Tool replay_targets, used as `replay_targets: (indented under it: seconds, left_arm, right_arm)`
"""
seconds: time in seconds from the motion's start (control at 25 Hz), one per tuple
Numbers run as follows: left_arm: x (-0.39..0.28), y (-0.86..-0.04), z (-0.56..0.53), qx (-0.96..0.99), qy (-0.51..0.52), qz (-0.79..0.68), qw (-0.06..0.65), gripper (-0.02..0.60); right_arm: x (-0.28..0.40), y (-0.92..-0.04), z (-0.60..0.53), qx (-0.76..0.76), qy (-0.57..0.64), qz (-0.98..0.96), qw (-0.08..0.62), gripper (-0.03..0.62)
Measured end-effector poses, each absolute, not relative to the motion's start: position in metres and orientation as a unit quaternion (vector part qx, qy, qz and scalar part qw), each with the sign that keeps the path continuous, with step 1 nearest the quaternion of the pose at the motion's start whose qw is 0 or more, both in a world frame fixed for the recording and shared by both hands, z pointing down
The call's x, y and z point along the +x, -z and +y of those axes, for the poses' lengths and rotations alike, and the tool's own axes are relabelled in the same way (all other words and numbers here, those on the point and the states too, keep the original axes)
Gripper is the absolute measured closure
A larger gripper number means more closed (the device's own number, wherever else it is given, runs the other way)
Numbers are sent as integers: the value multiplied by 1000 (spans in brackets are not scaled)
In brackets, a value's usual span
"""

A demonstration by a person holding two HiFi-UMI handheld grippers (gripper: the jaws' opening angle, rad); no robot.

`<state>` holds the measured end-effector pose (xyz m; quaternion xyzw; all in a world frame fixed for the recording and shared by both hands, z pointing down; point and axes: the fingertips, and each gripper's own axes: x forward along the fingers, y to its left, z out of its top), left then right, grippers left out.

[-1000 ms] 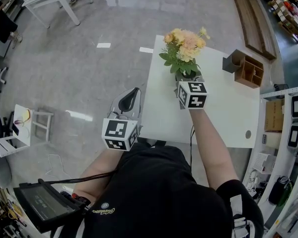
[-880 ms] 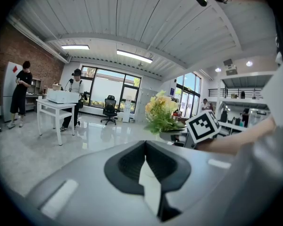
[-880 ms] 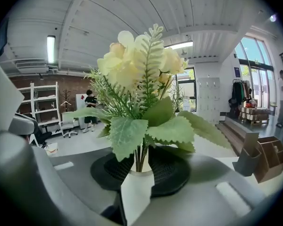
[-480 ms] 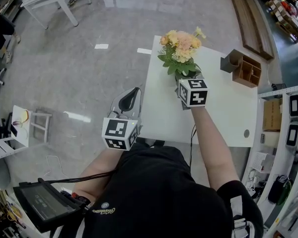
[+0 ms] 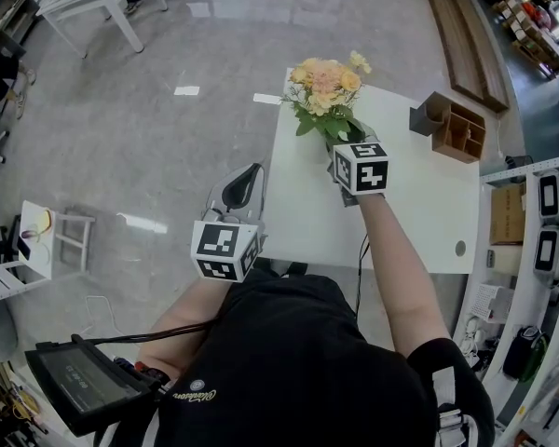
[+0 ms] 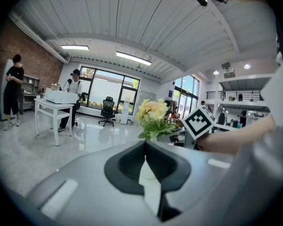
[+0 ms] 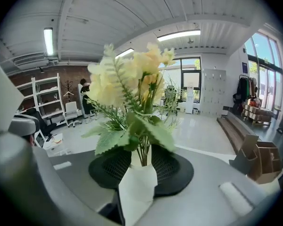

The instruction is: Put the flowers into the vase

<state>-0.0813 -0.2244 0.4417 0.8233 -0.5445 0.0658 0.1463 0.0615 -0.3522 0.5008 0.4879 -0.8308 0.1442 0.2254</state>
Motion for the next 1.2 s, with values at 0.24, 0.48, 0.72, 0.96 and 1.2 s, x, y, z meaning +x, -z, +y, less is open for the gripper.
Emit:
replay_targets:
  seconds: [0.24,0.48,0.72,0.96,1.2]
  left_arm:
    - [-85,-439,-224,824,-61,-544,144,575]
    - [-84,-436,-223,827,-58,-541,142,575]
    - [-76,-435,-222,833,-59,-531,140,575]
    - [-63,-430,-222,841,-60,-520,135,574]
    - [-49,-425,-221,849,-59,-510,128,574]
  right_arm:
    - [59,-502,-350,482,-150,-830,237,451]
    - [60,-498,-343,477,-150,-830,247,447]
    - [67,-493,-329,475,-149,-831,246,447]
    - [80,-481,-304,477,-153,-836,225,448]
    - [98,-445,-265,514,-121,-836,148,538]
